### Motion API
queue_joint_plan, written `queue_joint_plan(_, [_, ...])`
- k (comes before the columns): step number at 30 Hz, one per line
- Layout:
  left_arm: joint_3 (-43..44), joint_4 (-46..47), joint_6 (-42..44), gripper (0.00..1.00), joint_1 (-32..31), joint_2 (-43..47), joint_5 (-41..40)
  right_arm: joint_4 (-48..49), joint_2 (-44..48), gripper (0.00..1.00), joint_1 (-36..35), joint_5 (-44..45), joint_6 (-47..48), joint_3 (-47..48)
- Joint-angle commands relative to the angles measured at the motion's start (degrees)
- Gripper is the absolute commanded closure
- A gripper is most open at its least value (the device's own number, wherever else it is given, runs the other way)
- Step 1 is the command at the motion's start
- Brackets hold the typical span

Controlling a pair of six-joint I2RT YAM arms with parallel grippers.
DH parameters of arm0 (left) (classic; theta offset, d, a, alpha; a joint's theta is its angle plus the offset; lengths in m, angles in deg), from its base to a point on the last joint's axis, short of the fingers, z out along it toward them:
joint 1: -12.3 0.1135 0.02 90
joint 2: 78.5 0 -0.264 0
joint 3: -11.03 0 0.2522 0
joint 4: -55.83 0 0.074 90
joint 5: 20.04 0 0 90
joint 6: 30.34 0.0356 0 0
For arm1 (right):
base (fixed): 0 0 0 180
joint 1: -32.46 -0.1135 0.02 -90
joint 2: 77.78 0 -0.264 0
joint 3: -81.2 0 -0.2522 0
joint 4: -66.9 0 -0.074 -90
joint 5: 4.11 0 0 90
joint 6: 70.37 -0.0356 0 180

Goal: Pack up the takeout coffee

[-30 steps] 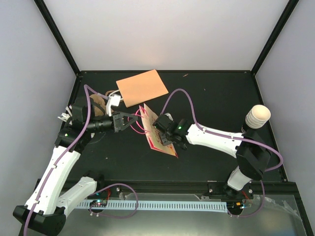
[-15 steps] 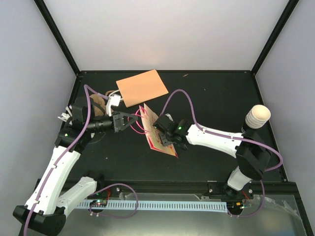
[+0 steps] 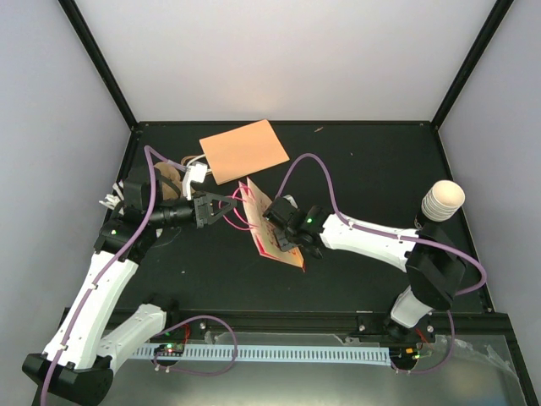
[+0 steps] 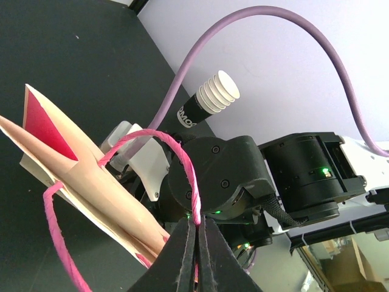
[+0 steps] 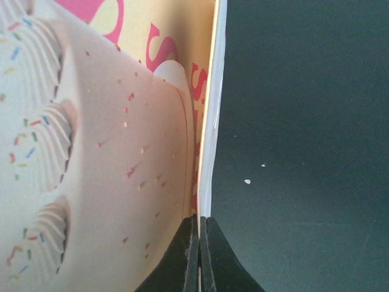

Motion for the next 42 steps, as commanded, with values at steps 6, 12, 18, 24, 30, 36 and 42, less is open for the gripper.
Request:
queue_joint_plan(6, [0.7, -2.0, 2.0, 0.98, -0.3, 1.2, -1.7, 0.2, 3.1, 0.99, 0.4, 1.7, -0.4, -1.1])
queue_joint_plan(12, [0.8, -3.9, 2.7, 0.98, -0.1, 1.5, -3.7, 0.5, 4.5, 0.99, 1.0, 0.9, -0.2, -1.6])
queue_joint_plan(18, [1.5, -8.8, 4.3, 0.98, 0.8, 2.1, -10.3, 1.7, 7.1, 0.99, 3.3, -1.4, 0.8, -3.8])
queue_joint_plan(24, [0.3, -12.9, 5.8, 0.98, 4.7, 1.5, -15.0, 3.1, 10.6, 0.99, 6.7, -3.6, 1.9, -6.6])
queue_joint_plan(30, [-2.8, -13.4, 7.4, 0.99, 8.5, 1.3, -16.1, 5.8, 15.1, 0.99, 11.5, -10.0, 2.8, -10.1])
queue_joint_plan(36, [-5.2, -13.4, 8.9, 0.99, 11.0, 0.5, -16.9, 9.5, 19.4, 0.99, 16.8, -17.7, 3.4, -13.8])
queue_joint_plan(42, [-7.2, -14.0, 10.6, 0.98, 12.8, -1.3, -16.6, 12.4, 23.0, 0.99, 21.2, -23.0, 3.0, -17.2])
